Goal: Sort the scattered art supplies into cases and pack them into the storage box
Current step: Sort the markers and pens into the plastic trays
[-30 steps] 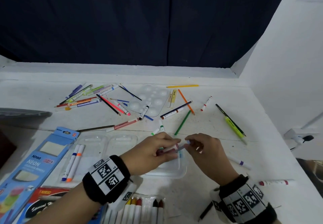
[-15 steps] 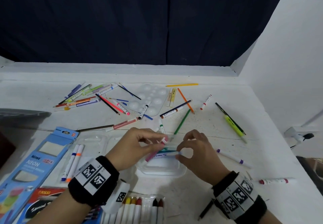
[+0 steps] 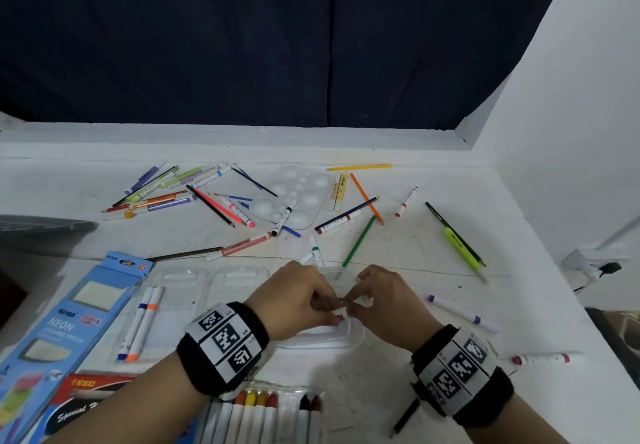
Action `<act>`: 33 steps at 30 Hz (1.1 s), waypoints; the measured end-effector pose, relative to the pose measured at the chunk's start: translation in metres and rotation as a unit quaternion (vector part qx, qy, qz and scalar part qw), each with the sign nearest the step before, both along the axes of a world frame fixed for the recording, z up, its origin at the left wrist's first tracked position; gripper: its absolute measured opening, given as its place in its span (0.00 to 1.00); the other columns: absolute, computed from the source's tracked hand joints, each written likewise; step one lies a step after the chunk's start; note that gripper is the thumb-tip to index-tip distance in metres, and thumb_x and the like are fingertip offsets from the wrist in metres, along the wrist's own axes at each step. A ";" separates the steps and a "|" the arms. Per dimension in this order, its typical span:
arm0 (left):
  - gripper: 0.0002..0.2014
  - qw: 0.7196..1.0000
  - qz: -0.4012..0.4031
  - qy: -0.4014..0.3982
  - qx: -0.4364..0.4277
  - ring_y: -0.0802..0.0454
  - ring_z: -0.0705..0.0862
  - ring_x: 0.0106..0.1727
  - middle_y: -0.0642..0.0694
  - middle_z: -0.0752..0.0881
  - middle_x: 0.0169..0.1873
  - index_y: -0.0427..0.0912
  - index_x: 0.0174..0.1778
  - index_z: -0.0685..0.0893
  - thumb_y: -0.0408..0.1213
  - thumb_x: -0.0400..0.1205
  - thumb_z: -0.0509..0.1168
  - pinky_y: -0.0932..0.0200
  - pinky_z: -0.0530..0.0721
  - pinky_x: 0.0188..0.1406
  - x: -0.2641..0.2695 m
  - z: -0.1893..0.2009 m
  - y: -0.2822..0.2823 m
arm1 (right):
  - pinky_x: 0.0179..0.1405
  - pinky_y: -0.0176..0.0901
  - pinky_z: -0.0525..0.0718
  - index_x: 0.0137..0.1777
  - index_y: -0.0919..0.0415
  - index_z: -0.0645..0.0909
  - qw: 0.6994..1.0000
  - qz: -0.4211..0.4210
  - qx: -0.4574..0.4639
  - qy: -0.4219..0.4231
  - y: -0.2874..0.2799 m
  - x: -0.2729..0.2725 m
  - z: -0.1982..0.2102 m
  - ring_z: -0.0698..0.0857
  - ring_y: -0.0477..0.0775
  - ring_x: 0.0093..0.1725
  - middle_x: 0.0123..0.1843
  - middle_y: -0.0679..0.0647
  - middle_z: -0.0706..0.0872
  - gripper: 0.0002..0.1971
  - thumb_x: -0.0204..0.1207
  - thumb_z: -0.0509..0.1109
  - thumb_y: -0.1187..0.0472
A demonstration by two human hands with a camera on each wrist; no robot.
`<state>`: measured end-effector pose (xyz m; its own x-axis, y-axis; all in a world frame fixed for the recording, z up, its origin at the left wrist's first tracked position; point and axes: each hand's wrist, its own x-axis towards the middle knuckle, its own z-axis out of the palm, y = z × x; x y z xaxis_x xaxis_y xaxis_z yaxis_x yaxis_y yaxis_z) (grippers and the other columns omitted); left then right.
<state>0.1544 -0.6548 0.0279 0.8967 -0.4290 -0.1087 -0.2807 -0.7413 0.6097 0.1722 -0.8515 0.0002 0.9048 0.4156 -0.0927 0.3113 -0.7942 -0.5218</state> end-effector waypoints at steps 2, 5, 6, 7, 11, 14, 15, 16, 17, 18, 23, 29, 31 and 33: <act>0.09 1.000 -0.005 0.005 0.023 0.62 0.87 0.40 0.56 0.92 0.40 0.54 0.48 0.94 0.50 0.75 0.78 0.60 0.87 0.45 -0.001 -0.001 0.002 | 0.41 0.29 0.71 0.41 0.46 0.91 1.000 0.002 0.022 -0.001 -0.003 0.001 -0.005 0.77 0.41 0.45 0.46 0.43 0.81 0.05 0.73 0.76 0.58; 0.07 0.997 -0.016 -0.005 0.069 0.64 0.86 0.41 0.57 0.92 0.43 0.55 0.50 0.94 0.48 0.78 0.75 0.66 0.84 0.47 -0.003 -0.003 0.003 | 0.43 0.25 0.75 0.46 0.51 0.91 0.998 -0.010 0.067 -0.009 -0.004 0.002 -0.008 0.81 0.41 0.41 0.45 0.43 0.86 0.06 0.78 0.72 0.60; 0.07 0.996 -0.021 -0.012 0.089 0.64 0.86 0.42 0.58 0.92 0.45 0.55 0.51 0.93 0.47 0.79 0.74 0.67 0.83 0.48 -0.004 -0.004 0.002 | 0.45 0.27 0.79 0.48 0.52 0.90 0.996 -0.017 0.081 -0.012 -0.005 0.003 -0.009 0.83 0.42 0.41 0.46 0.44 0.88 0.07 0.80 0.70 0.60; 0.07 0.994 -0.024 -0.018 0.107 0.62 0.87 0.44 0.58 0.92 0.47 0.56 0.52 0.93 0.46 0.80 0.73 0.66 0.82 0.49 -0.005 -0.006 0.002 | 0.49 0.31 0.82 0.50 0.53 0.90 0.996 -0.022 0.088 -0.014 -0.005 0.004 -0.010 0.84 0.43 0.43 0.47 0.45 0.90 0.08 0.81 0.69 0.61; 0.08 0.990 -0.018 -0.025 0.138 0.61 0.87 0.47 0.59 0.92 0.48 0.56 0.54 0.92 0.45 0.79 0.73 0.67 0.79 0.51 -0.006 -0.009 0.002 | 0.52 0.37 0.84 0.51 0.54 0.90 0.996 -0.023 0.085 0.001 -0.005 0.005 -0.011 0.86 0.46 0.44 0.49 0.46 0.90 0.08 0.82 0.68 0.61; 0.08 0.989 -0.005 -0.030 0.146 0.61 0.87 0.47 0.59 0.91 0.46 0.56 0.52 0.92 0.45 0.78 0.74 0.68 0.77 0.49 -0.007 -0.010 0.003 | 0.48 0.35 0.84 0.50 0.49 0.88 0.996 -0.009 0.088 0.004 -0.007 0.004 -0.011 0.86 0.44 0.43 0.48 0.43 0.88 0.05 0.79 0.72 0.56; 0.08 0.988 -0.001 -0.033 0.149 0.60 0.87 0.47 0.59 0.91 0.46 0.57 0.52 0.92 0.45 0.78 0.74 0.68 0.77 0.48 -0.007 -0.010 0.004 | 0.49 0.36 0.85 0.50 0.48 0.88 0.996 -0.004 0.088 0.005 -0.008 0.003 -0.011 0.86 0.44 0.43 0.48 0.42 0.87 0.04 0.77 0.74 0.55; 0.08 0.988 0.003 -0.034 0.151 0.61 0.87 0.47 0.60 0.91 0.46 0.57 0.52 0.92 0.45 0.78 0.74 0.69 0.76 0.48 -0.007 -0.011 0.004 | 0.49 0.37 0.86 0.51 0.48 0.87 0.996 -0.001 0.085 0.007 -0.008 0.003 -0.011 0.86 0.44 0.43 0.48 0.42 0.87 0.05 0.75 0.75 0.54; 0.08 0.988 0.008 -0.034 0.153 0.61 0.87 0.47 0.60 0.92 0.46 0.57 0.52 0.92 0.46 0.78 0.75 0.70 0.75 0.47 -0.007 -0.011 0.004 | 0.49 0.37 0.86 0.51 0.48 0.87 0.997 0.000 0.077 0.009 -0.008 0.002 -0.011 0.86 0.44 0.43 0.49 0.42 0.87 0.07 0.74 0.76 0.53; 0.08 0.987 0.012 -0.035 0.155 0.61 0.87 0.47 0.60 0.92 0.46 0.58 0.52 0.92 0.47 0.78 0.75 0.71 0.75 0.47 -0.007 -0.011 0.004 | 0.50 0.37 0.86 0.52 0.48 0.87 0.998 0.000 0.069 0.010 -0.008 0.002 -0.010 0.85 0.44 0.43 0.50 0.43 0.87 0.07 0.74 0.77 0.53; 0.09 0.985 0.026 -0.038 0.166 0.62 0.87 0.46 0.60 0.92 0.46 0.59 0.51 0.93 0.51 0.76 0.77 0.68 0.79 0.50 -0.007 -0.011 0.002 | 0.48 0.34 0.80 0.54 0.51 0.87 0.999 0.010 0.048 -0.011 -0.007 -0.002 -0.008 0.82 0.44 0.44 0.51 0.45 0.87 0.09 0.75 0.76 0.53; 0.08 0.987 0.032 -0.021 0.159 0.64 0.85 0.44 0.60 0.92 0.45 0.57 0.48 0.93 0.49 0.74 0.78 0.68 0.78 0.48 -0.007 -0.011 0.003 | 0.48 0.28 0.78 0.60 0.48 0.84 0.997 0.014 0.065 -0.029 -0.011 -0.008 -0.002 0.82 0.42 0.48 0.53 0.44 0.86 0.11 0.80 0.72 0.50; 0.08 0.987 0.032 -0.021 0.159 0.63 0.86 0.45 0.60 0.92 0.44 0.57 0.48 0.93 0.50 0.74 0.78 0.68 0.79 0.50 -0.006 -0.011 0.003 | 0.45 0.24 0.76 0.58 0.49 0.85 0.994 -0.012 0.084 -0.068 -0.020 -0.010 0.006 0.84 0.40 0.47 0.50 0.42 0.86 0.09 0.80 0.72 0.53; 0.08 0.986 0.029 -0.022 0.163 0.63 0.86 0.45 0.60 0.92 0.45 0.57 0.48 0.93 0.50 0.74 0.78 0.67 0.81 0.52 -0.005 -0.011 0.003 | 0.43 0.24 0.77 0.53 0.50 0.86 0.989 -0.040 0.101 -0.104 -0.034 -0.009 0.015 0.85 0.39 0.45 0.44 0.42 0.87 0.05 0.79 0.73 0.57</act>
<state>0.1489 -0.6521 0.0172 0.9258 -0.3253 -0.1927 -0.2530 -0.9117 0.3236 0.1629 -0.8858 0.0152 0.9261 0.3337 0.1761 0.3693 -0.7063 -0.6040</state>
